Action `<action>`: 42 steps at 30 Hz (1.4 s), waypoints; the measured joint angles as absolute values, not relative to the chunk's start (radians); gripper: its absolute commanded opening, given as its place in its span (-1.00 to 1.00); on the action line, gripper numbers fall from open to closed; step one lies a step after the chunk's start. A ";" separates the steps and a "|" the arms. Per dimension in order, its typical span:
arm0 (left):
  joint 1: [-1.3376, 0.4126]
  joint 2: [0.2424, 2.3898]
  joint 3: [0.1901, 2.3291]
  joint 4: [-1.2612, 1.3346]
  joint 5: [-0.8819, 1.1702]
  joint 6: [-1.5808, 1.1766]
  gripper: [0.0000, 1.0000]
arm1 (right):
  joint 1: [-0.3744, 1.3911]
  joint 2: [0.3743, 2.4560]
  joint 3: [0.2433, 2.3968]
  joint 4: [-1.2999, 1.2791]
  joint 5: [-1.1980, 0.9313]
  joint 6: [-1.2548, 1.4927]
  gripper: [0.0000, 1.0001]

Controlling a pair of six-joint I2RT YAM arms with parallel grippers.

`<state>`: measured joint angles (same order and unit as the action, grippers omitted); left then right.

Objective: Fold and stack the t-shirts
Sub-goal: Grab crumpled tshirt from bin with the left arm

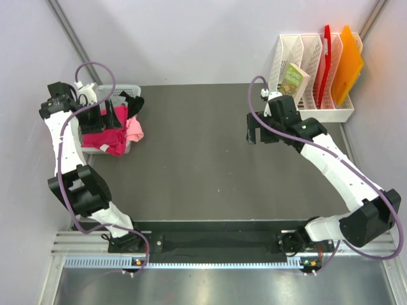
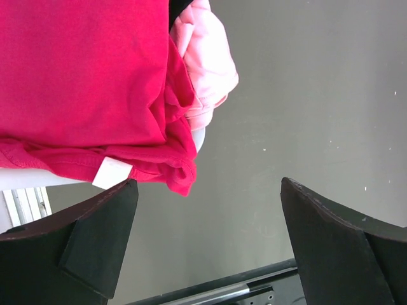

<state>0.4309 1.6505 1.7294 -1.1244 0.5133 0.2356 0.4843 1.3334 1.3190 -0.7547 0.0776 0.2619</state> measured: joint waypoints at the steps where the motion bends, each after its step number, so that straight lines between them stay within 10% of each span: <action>1: 0.431 1.654 1.730 -1.124 0.513 0.236 0.96 | 0.485 1.333 1.319 -0.756 0.078 0.262 0.92; 32: 0.320 2.050 1.905 -1.060 0.297 0.258 0.44 | 0.496 1.249 1.243 -0.754 0.078 0.308 0.89; 35: 0.322 2.077 1.913 -1.058 0.293 0.251 0.13 | 0.496 1.249 1.243 -0.759 0.078 0.308 0.88; 38: 0.322 2.082 1.918 -1.058 0.296 0.234 -0.97 | 0.496 1.249 1.243 -0.768 0.078 0.308 0.87; 42: 0.322 2.083 1.929 -1.058 0.299 0.234 -1.00 | 0.497 1.249 1.243 -0.773 0.078 0.309 0.87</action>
